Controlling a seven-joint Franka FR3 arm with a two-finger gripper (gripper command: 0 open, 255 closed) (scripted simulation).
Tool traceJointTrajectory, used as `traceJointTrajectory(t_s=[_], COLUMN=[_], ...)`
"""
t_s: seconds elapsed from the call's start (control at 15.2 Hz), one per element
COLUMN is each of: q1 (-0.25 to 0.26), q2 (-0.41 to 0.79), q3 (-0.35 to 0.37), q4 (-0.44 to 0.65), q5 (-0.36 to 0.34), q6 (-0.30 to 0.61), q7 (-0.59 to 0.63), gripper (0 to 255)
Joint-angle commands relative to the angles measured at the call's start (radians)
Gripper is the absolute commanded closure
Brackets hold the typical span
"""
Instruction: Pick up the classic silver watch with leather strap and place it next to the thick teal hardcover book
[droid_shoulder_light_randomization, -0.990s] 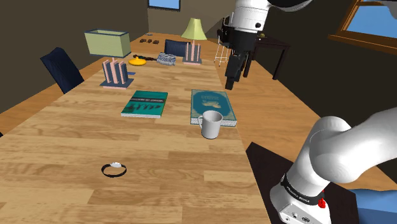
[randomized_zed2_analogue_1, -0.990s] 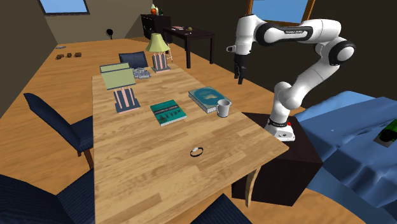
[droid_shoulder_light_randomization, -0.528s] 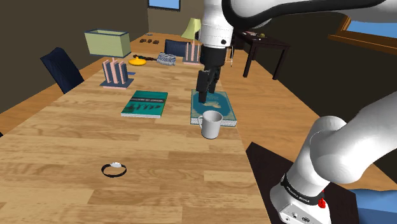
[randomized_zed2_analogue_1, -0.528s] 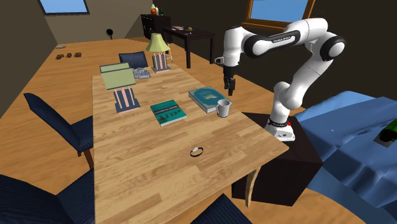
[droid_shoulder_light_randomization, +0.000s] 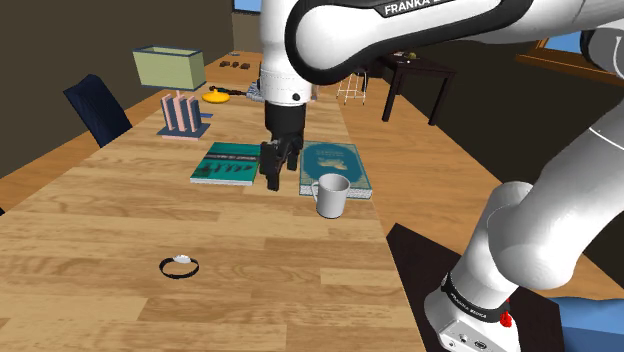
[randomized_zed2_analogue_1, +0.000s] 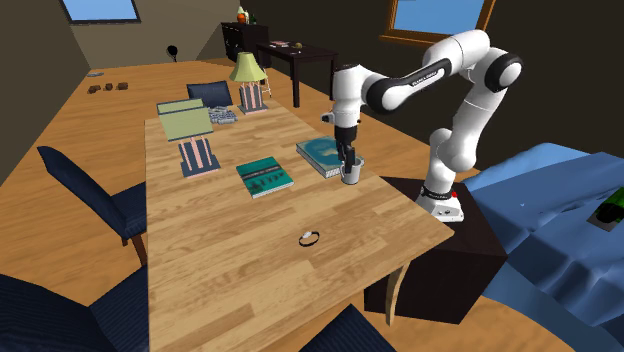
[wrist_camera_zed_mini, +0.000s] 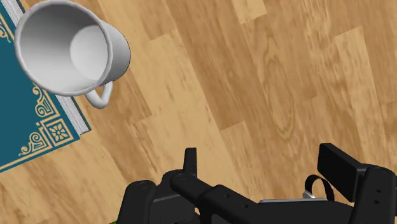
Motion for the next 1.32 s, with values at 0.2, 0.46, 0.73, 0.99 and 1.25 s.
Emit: traceJointTrajectory(t_s=[0.2,0.46,0.73,0.99,1.25], q1=[0.026,0.056,0.098,0.152,0.16], q2=[0.182,0.329,0.48,0.636,0.661], q3=[0.051,0.081,0.1,0.106,0.103], q4=[0.106,0.208,0.33,0.476,0.464], q5=[-0.033,-0.075,-0.125,-0.176,-0.184], q6=[0.064,0.095,0.109,0.103,0.137], q7=[0.049,0.094,0.137,0.173,0.178], gripper=[0,0,0,0,0])
